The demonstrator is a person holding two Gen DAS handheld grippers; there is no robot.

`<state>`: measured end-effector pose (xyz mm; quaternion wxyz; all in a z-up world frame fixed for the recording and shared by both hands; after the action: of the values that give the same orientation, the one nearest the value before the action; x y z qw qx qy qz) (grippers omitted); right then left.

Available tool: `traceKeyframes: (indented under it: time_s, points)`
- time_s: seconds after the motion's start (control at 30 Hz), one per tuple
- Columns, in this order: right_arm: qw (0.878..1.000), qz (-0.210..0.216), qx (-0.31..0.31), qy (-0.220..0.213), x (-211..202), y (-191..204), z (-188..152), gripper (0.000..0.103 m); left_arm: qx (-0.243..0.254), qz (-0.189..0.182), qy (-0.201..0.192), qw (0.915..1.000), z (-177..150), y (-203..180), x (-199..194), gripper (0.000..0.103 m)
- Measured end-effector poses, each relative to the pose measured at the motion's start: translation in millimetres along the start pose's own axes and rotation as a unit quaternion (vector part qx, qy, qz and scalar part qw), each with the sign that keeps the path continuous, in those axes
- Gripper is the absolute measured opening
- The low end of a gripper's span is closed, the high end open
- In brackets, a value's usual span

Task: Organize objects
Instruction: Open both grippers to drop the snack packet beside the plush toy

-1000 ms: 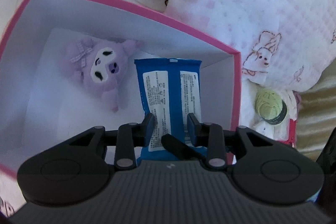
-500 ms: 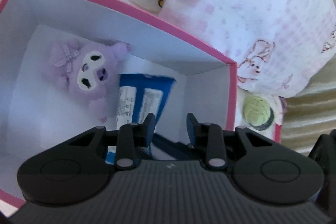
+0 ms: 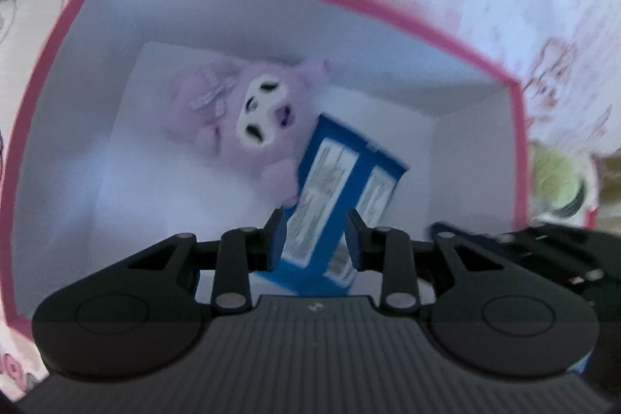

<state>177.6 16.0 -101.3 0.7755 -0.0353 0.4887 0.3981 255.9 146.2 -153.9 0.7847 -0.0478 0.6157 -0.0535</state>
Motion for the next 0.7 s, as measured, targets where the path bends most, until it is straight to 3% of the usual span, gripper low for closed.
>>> traceKeyframes:
  time_s: [0.2, 0.3, 0.53, 0.63, 0.7]
  points:
    - [1.0, 0.001, -0.004, -0.021, -15.3, 3.6, -11.3, 0.022, 0.018, 0.061, 0.041, 0.9971, -11.9, 6.4, 12.9, 0.036]
    - [0.999, -0.004, -0.023, -0.048, -14.3, 4.8, -11.9, 0.022, -0.002, 0.051, 0.051, 0.9974, -16.9, 13.2, 12.2, 0.042]
    - [0.997, -0.019, -0.059, -0.05, -9.0, 12.2, -18.2, 0.022, -0.079, 0.042, 0.091, 0.9919, -29.9, 22.7, 21.3, 0.046]
    - [0.996, -0.02, -0.058, -0.07, -20.5, 8.6, -15.9, 0.022, -0.097, 0.041, 0.082, 0.991, -31.7, 21.2, 21.5, 0.04]
    - [0.996, -0.021, -0.046, -0.073, -24.9, 2.6, -13.7, 0.022, -0.118, 0.016, 0.088, 0.989, -31.0, 19.5, 21.7, 0.034]
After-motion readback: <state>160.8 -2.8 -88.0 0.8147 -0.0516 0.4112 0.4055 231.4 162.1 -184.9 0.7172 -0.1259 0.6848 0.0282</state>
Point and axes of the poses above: each gripper's, at about its wrist camera, not at the fingertips, and x roughly the way its jaws point, y to its left, z to its top, the point moved 5 cm from there along x, roughly the way its jaws point, and after that the axes turned 12 degrees about z, right-handed, at the moved point
